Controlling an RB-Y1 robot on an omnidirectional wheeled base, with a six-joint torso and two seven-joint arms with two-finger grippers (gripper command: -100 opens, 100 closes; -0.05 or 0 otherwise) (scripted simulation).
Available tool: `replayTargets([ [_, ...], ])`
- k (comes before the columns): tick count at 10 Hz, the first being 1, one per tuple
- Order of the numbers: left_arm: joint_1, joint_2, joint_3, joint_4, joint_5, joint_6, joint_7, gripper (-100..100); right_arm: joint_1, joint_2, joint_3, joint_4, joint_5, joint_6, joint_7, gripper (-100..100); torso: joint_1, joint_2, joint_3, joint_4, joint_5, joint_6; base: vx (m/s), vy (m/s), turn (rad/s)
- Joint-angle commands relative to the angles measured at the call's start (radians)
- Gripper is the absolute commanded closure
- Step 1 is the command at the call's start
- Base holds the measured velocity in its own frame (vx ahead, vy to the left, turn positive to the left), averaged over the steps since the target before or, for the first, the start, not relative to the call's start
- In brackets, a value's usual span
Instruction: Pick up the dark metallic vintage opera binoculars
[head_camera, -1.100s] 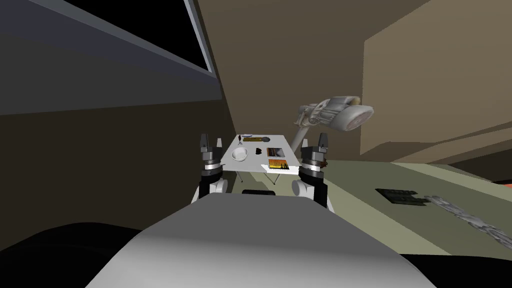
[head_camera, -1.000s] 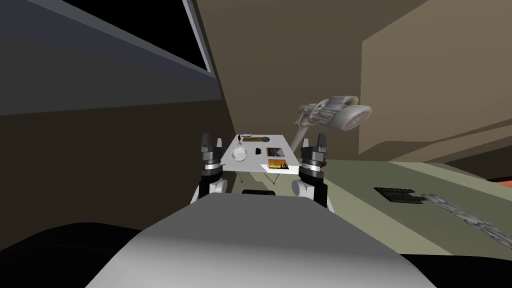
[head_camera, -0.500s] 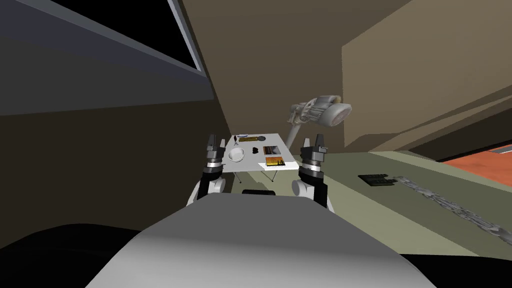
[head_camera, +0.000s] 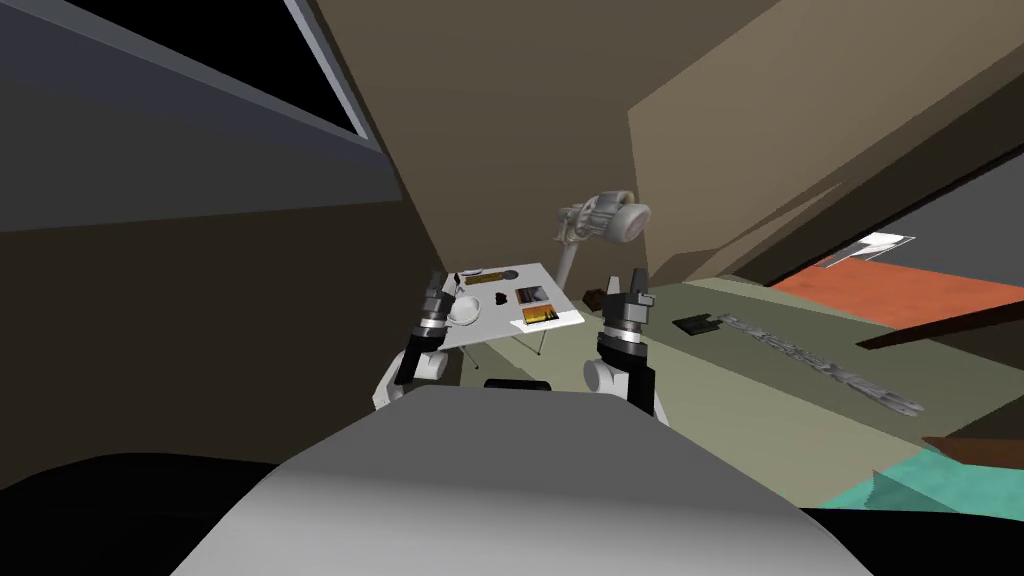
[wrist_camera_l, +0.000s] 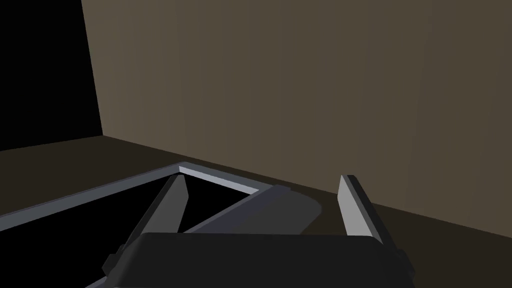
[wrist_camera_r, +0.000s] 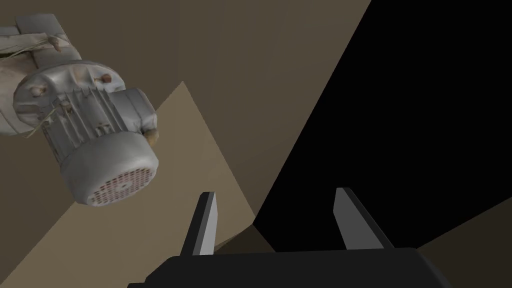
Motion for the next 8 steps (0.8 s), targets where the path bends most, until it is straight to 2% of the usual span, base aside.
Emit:
replayTargets([
  [1, -0.024, 0.042, 0.002, 0.042, 0.022, 0.042, 0.009, -100, 0.0, 0.0, 0.0, 0.0, 0.0, 0.0, 0.0, 0, 0.0, 0.0, 0.0, 0.0, 0.0, 0.0, -0.077, 0.07, -0.368],
  [5, -0.093, 0.157, 0.006, 0.161, 0.092, 0.15, 0.035, -100, 0.0, 0.0, 0.0, 0.0, 0.0, 0.0, 0.0, 0, 0.0, 0.0, 0.0, 0.0, 0.0, 0.0, -0.089, 0.052, -0.374],
  [6, -0.093, 0.161, 0.006, 0.172, 0.092, 0.15, 0.035, -100, 0.0, 0.0, 0.0, 0.0, 0.0, 0.0, 0.0, 0, -0.001, -0.001, 0.0, 0.0, 0.0, 0.0, -0.06, 0.023, -0.114],
  [7, -0.109, 0.194, 0.004, 0.2, 0.112, 0.179, 0.042, -100, 0.0, 0.0, 0.0, 0.0, 0.0, 0.0, 0.0, 0, -0.002, -0.002, -0.001, 0.0, 0.0, -0.001, -0.041, 0.012, -0.261],
  [8, -0.109, 0.194, 0.004, 0.209, 0.112, 0.179, 0.042, -100, 0.0, 0.0, 0.0, 0.0, 0.0, 0.0, 0.0, 0, -0.002, -0.003, -0.002, -0.001, 0.0, 0.0, -0.024, 0.015, -0.12],
])
